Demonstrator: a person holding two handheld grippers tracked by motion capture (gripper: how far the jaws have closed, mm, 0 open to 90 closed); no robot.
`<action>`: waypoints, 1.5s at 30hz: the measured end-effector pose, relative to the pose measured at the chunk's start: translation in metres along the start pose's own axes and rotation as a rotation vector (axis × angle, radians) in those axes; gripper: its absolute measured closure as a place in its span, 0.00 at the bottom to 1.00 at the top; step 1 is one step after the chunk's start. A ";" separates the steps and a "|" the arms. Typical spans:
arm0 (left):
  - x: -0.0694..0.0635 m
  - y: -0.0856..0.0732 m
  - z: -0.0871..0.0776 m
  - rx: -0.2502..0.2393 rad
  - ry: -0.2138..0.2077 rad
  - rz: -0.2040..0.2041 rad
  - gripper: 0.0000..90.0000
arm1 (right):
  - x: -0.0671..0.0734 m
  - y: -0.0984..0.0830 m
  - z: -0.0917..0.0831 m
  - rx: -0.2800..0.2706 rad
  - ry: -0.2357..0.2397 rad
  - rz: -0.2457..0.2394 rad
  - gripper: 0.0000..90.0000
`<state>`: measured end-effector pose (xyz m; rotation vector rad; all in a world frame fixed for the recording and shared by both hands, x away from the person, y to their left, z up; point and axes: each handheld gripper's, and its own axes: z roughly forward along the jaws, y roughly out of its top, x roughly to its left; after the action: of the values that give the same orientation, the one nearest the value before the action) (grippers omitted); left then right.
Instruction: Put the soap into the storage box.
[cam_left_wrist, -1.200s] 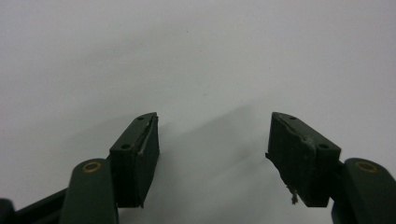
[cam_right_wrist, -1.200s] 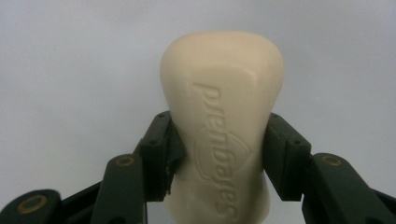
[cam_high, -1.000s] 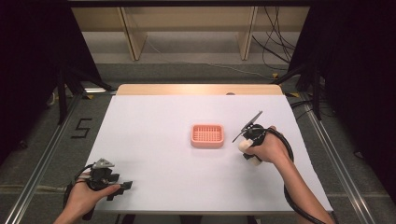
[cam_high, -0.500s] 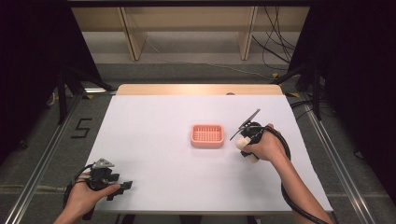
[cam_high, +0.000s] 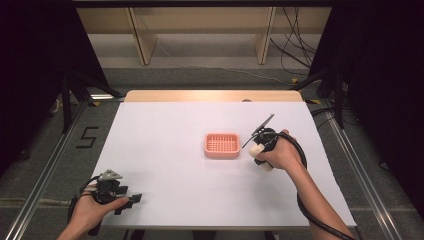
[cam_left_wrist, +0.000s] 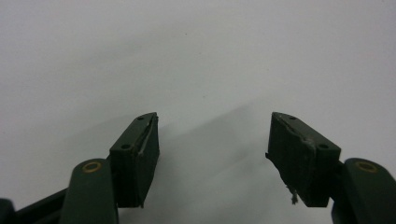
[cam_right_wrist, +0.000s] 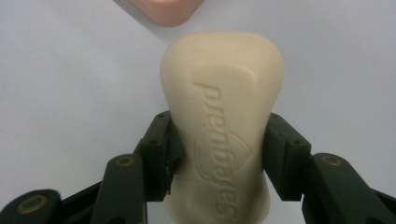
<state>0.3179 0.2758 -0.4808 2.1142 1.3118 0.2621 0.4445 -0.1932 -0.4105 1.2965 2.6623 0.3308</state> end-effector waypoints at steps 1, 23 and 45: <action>0.000 0.000 0.000 0.001 -0.003 0.001 0.37 | 0.000 0.001 0.000 -0.006 -0.003 0.000 0.56; 0.000 0.000 -0.002 -0.014 -0.007 -0.007 0.37 | 0.002 0.009 -0.001 -0.052 -0.014 0.004 0.56; 0.000 0.001 -0.003 -0.015 -0.007 -0.002 0.37 | 0.006 0.019 0.000 -0.092 -0.019 -0.006 0.56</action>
<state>0.3169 0.2769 -0.4780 2.0997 1.3034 0.2625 0.4548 -0.1769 -0.4058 1.2577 2.6013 0.4326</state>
